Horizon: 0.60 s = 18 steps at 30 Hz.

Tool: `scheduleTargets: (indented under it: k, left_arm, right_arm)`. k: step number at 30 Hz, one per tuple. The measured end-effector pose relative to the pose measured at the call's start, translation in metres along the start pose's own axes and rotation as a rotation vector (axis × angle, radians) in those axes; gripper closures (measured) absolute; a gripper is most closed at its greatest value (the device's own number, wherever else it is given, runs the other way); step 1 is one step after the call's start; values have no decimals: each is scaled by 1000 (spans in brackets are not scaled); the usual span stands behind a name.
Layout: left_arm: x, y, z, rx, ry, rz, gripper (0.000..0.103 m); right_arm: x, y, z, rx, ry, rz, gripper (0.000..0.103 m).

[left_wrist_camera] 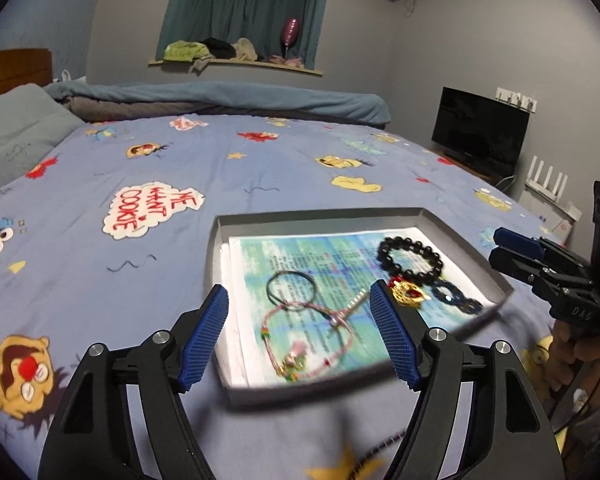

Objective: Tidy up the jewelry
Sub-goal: 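Open the right tool to release the black bead bracelet into the box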

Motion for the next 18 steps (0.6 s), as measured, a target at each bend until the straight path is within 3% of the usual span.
scheduleTargets:
  k: [10, 18]
  left_arm:
    - [-25, -21, 5, 16, -5, 3, 29]
    - [-52, -35, -7, 4, 29, 20, 29]
  right_arm:
    - [-34, -28, 13, 14, -2, -7, 44]
    - [-48, -31, 19, 45, -3, 22, 37]
Point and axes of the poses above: each gripper's, at about its wrist camera, not at the fingertips, and y roughly the way its jaws point, z to its left, x to its top, the point moved 2 cm from there along y, roughly the way its jaws point, and after that the axes turned 7 degrees about z, right-handed, at the moved point
